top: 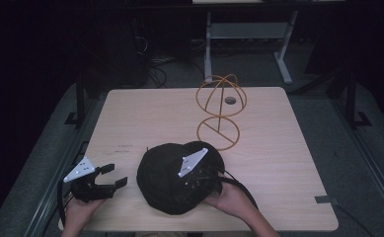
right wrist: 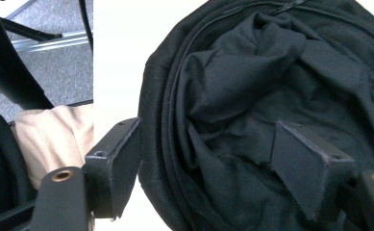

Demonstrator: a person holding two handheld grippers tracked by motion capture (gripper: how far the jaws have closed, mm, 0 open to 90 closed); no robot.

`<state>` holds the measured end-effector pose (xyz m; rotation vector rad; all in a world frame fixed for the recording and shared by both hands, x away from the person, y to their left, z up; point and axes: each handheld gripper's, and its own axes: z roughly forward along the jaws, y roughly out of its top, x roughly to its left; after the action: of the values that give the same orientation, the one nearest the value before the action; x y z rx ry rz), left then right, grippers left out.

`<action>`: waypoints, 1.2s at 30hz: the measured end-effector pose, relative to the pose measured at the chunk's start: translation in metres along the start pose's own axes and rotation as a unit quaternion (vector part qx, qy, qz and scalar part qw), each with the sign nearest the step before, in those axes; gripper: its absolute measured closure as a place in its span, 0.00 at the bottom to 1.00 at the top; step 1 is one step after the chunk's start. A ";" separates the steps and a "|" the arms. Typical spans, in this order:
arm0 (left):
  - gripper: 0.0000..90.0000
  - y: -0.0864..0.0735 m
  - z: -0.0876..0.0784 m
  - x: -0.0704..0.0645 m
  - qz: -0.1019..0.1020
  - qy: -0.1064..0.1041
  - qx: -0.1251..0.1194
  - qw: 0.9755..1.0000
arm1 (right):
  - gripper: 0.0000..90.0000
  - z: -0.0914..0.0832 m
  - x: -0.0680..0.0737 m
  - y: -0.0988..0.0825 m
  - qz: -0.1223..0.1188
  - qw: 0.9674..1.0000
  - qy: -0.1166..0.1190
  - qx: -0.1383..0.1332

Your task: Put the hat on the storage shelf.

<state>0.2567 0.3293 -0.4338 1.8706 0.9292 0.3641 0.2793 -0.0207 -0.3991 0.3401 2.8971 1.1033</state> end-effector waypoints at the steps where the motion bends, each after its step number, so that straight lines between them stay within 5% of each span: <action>1: 0.23 0.000 0.000 0.000 0.001 0.000 0.000 1.000 | 0.31 0.002 0.001 0.000 0.000 1.000 0.002 0.001; 16: 0.23 0.000 0.000 0.000 0.003 -0.002 0.001 1.000 | 0.53 0.026 0.011 0.008 -0.029 0.998 0.025 0.041; 23: 0.23 0.000 0.000 0.000 0.004 -0.004 0.003 1.000 | 0.68 0.040 0.017 0.011 -0.048 0.996 0.019 0.071; 36: 0.23 0.000 0.002 -0.001 0.005 -0.008 0.007 1.000 | 0.81 0.051 0.023 0.014 -0.056 0.994 0.010 0.094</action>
<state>0.2573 0.3274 -0.4345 1.8890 0.9130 0.3489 0.2643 0.0276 -0.4265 0.1668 3.0021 0.8262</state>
